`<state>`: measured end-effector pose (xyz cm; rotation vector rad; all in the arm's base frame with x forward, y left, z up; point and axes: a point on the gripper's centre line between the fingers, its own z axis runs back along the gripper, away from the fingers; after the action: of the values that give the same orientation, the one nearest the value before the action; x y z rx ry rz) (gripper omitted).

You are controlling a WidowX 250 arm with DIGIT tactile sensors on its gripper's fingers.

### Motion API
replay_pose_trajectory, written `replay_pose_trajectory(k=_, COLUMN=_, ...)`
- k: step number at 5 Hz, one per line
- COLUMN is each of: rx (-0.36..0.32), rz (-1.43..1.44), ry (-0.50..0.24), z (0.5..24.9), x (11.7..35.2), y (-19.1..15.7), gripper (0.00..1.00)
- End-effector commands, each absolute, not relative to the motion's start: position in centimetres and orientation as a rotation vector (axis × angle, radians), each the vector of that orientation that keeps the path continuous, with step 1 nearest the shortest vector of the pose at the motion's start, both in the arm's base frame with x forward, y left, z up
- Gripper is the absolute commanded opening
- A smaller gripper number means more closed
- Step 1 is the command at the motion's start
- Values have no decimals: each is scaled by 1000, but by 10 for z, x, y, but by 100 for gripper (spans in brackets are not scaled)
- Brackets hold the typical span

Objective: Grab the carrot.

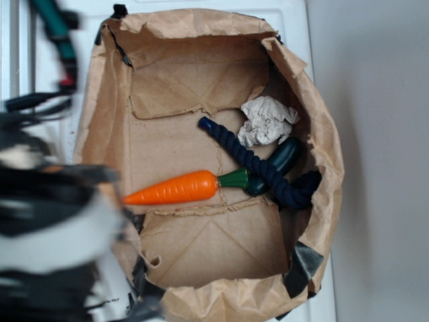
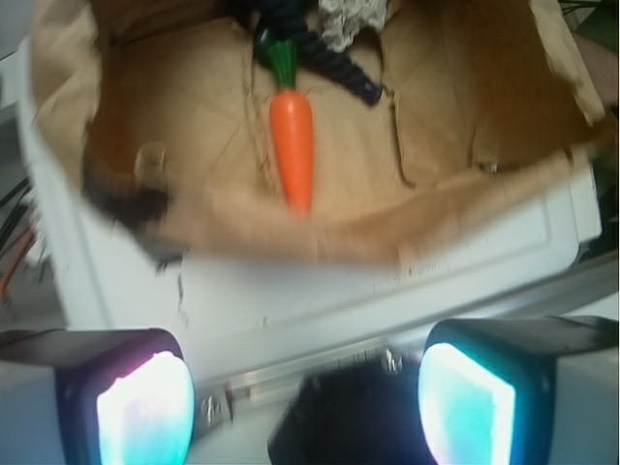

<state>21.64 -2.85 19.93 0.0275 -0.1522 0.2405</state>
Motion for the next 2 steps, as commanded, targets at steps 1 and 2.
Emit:
replay_pose_trajectory(k=1, rx=22, rz=228, ry=-217, z=159, x=320, y=13, gripper=100)
replay_pose_trajectory(k=2, rx=6, rz=236, ry=-186, z=124, x=336, y=36, gripper=100)
